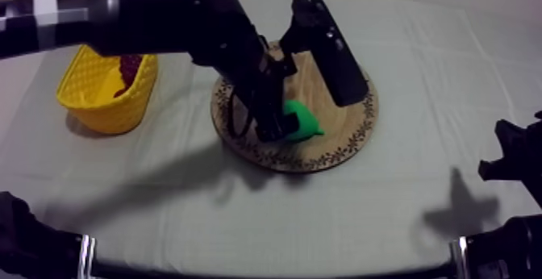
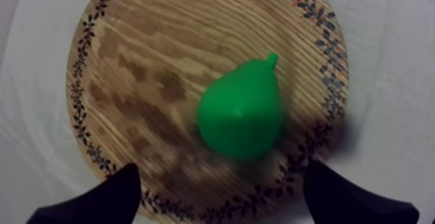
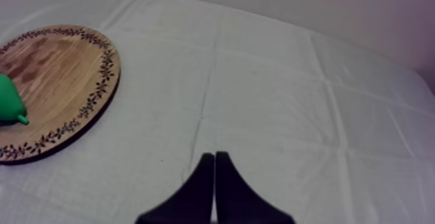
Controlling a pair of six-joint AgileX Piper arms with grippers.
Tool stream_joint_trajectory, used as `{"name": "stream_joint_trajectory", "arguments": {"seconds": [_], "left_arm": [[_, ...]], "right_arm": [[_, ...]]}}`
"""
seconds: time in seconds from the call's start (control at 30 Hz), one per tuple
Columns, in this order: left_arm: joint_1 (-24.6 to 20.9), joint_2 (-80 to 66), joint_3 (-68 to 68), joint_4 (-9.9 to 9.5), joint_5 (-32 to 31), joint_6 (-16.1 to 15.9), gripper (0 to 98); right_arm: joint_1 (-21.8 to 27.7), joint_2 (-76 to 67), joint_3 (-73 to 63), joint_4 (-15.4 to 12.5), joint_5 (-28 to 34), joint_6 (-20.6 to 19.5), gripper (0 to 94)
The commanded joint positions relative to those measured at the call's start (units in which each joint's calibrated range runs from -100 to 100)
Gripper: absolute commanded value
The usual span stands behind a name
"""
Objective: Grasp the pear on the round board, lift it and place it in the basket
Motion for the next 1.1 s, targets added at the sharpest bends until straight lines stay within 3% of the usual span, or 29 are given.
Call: {"name": "stream_joint_trajectory", "arguments": {"seconds": [0.0, 0.77, 1.07], "left_arm": [[-0.20, 1.99, -1.23, 0.54, -0.27, -0.32, 92.2], [-1.07, 18.08, -11.70, 1.36, -1.82, -1.53, 88.2], [-1.62, 19.39, -11.94, 1.57, -2.88, -1.98, 75.6]], "right_arm": [[0.00, -0.05, 0.05, 0.02, 0.01, 0.01, 0.5], [0.00, -0.05, 0.05, 0.02, 0.01, 0.01, 0.5], [0.00, -0.05, 0.05, 0.02, 0.01, 0.01, 0.5]]}}
